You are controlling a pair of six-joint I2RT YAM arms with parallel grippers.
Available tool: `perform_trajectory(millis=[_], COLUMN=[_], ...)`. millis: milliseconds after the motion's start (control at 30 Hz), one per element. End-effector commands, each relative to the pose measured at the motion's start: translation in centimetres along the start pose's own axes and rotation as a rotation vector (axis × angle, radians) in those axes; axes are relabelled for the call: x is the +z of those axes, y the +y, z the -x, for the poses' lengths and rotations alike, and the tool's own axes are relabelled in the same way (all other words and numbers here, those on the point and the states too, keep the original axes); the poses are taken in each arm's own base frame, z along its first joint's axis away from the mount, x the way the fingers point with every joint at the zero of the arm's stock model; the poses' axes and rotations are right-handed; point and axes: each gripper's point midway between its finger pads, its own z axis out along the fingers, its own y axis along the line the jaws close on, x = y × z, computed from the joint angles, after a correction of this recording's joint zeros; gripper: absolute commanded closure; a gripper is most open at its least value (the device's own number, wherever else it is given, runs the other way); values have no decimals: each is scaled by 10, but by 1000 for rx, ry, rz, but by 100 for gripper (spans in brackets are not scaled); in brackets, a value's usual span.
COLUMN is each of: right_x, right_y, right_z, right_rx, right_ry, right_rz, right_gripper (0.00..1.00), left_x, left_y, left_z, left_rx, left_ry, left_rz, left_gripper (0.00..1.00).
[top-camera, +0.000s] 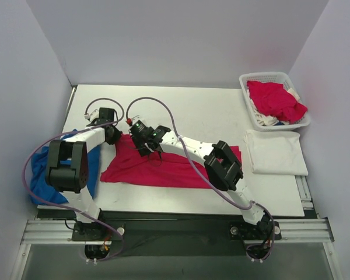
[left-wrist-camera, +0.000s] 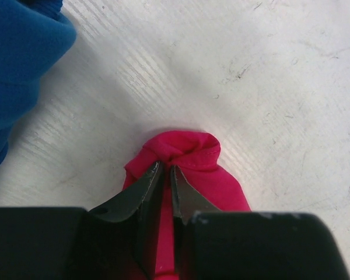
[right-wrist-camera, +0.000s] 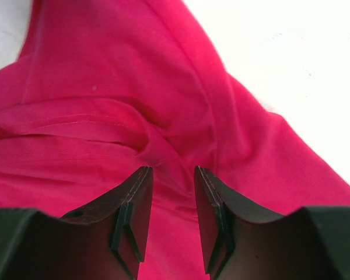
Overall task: Fold and stack the t-shirts
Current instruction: Fold the other side of the tshirt into a rectangle
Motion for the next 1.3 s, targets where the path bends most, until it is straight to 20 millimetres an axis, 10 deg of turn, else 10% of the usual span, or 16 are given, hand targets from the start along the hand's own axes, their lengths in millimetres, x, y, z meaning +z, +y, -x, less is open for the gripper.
perform_trajectory(millis=[0, 633, 767, 900, 1267], right_x=[-7, 23, 22, 4, -44], right_y=[12, 10, 8, 8, 20], right_z=[16, 19, 16, 16, -8], right_rx=[-35, -51, -52, -66, -124], right_ry=[-44, -51, -43, -54, -61], right_rz=[21, -30, -31, -38, -61], right_gripper=[64, 61, 77, 97, 98], left_x=[7, 14, 16, 19, 25], left_y=[-6, 5, 6, 6, 7], left_z=[14, 11, 11, 17, 23], left_rx=[-13, -27, -33, -35, -47], left_ry=[-28, 4, 6, 3, 2], left_rz=[1, 18, 18, 23, 32], left_gripper=[79, 79, 79, 78, 78])
